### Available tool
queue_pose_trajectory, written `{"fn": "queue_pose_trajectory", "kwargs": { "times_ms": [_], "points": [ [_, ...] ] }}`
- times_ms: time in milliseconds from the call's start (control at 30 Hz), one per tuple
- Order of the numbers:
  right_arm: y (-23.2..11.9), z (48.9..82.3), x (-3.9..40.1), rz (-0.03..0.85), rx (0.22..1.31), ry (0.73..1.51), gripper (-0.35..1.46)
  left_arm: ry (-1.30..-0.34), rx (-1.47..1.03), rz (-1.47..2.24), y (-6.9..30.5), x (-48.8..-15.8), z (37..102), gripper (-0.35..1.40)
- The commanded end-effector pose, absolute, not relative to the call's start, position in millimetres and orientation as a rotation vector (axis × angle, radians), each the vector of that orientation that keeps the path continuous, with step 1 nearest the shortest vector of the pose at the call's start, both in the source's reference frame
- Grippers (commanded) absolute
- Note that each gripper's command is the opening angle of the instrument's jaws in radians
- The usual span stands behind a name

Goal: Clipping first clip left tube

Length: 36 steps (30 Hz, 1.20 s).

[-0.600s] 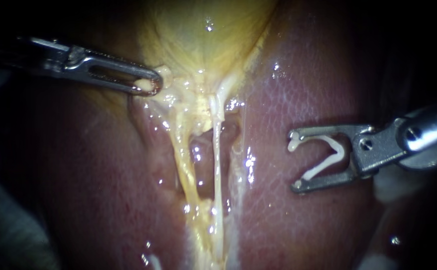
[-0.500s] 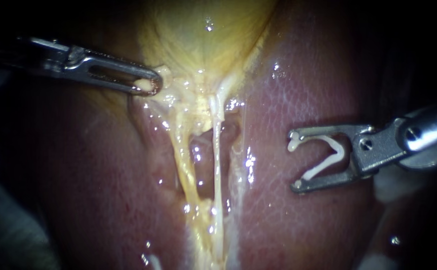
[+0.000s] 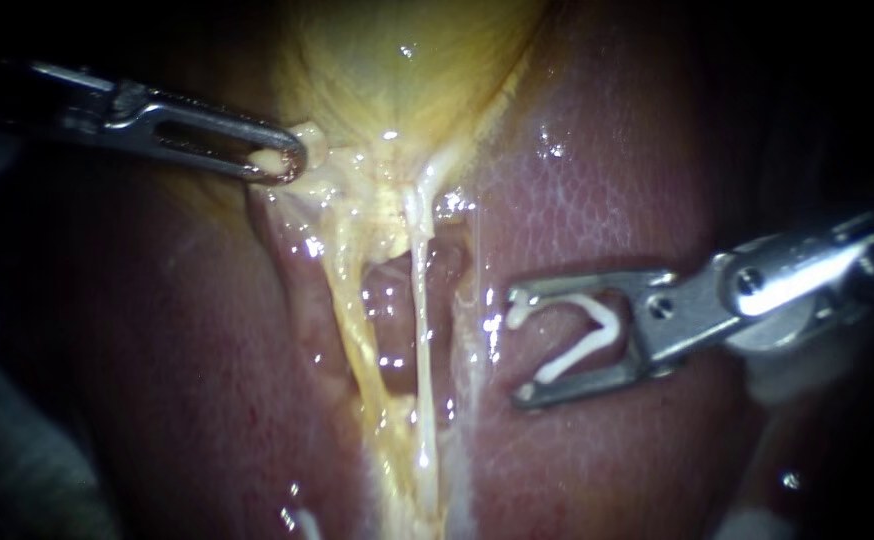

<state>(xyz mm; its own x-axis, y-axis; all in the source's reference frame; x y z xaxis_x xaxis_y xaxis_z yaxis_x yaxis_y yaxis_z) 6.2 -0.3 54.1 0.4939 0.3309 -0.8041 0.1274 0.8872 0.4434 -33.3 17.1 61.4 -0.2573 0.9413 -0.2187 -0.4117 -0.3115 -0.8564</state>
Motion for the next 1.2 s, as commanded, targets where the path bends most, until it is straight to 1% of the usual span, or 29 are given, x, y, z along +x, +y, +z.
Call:
{"fn": "queue_pose_trajectory", "kwargs": {
  "times_ms": [33, 233, 400, 633, 767, 933, 1200],
  "points": [
    [-0.4, 54.4, 6.8, 0.141, 0.498, 1.064, 0.48, -0.845, -0.937, 1.745, 17.1, -33.3, 61.4, -0.35],
    [-0.9, 56.3, 9.8, 0.217, 0.585, 1.103, 0.48, -0.845, -0.936, 1.744, 17.0, -33.3, 61.2, -0.35],
    [-1.7, 58.9, 11.6, 0.269, 0.649, 1.119, 0.48, -0.845, -0.936, 1.744, 17.0, -33.3, 61.1, -0.35],
    [-2.6, 63.4, 12.2, 0.357, 0.695, 1.117, 0.49, -0.845, -0.936, 1.744, 17.0, -33.4, 61.1, -0.35],
    [-2.9, 65.6, 11.9, 0.387, 0.708, 1.103, 0.49, -0.845, -0.936, 1.744, 17.0, -33.4, 61.1, -0.35],
    [-3.1, 67.0, 11.8, 0.409, 0.718, 1.099, 0.50, -0.845, -0.936, 1.744, 17.0, -33.4, 61.1, -0.35],
    [-2.8, 67.6, 12.4, 0.431, 0.727, 1.114, 0.50, -0.845, -0.936, 1.744, 17.0, -33.4, 61.1, -0.35]
  ]
}}
